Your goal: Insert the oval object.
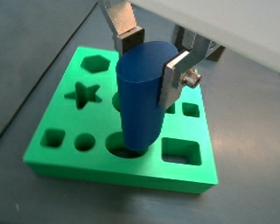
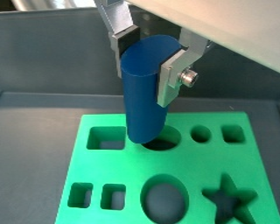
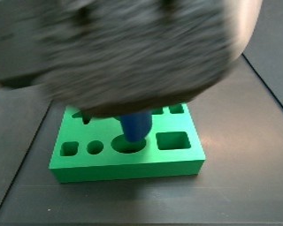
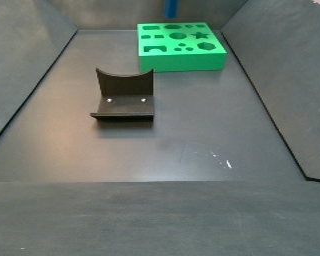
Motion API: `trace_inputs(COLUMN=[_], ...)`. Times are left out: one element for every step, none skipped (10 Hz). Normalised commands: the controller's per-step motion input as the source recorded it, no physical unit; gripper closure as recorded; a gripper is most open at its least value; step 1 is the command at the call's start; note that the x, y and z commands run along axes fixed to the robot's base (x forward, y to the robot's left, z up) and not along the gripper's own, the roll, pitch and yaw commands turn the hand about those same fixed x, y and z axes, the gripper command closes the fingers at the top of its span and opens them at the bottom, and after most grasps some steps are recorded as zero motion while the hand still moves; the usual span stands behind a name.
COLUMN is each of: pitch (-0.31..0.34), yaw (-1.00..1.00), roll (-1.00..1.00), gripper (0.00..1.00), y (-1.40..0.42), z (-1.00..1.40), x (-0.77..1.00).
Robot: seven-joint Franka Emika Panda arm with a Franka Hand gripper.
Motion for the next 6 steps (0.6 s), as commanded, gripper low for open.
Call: trace_inputs(pitch=[0.277,0.139,0.004,0.0,0.007,0.0], yaw=[-0.7,-0.91,-1.0,-1.0,-1.0,-1.0], roll=[0.28,0.19,0.06,0.02,0.02,0.03], gripper=[1.0,1.0,1.0,1.0,1.0,1.0], y=[0.0,-0.03,0.0,-0.02,-0.03,0.0], z=[0.0,0.07,0.0,0.0,0.0,-0.03], x=[-0.11,-0.14,0.0,0.0,0.0,0.0])
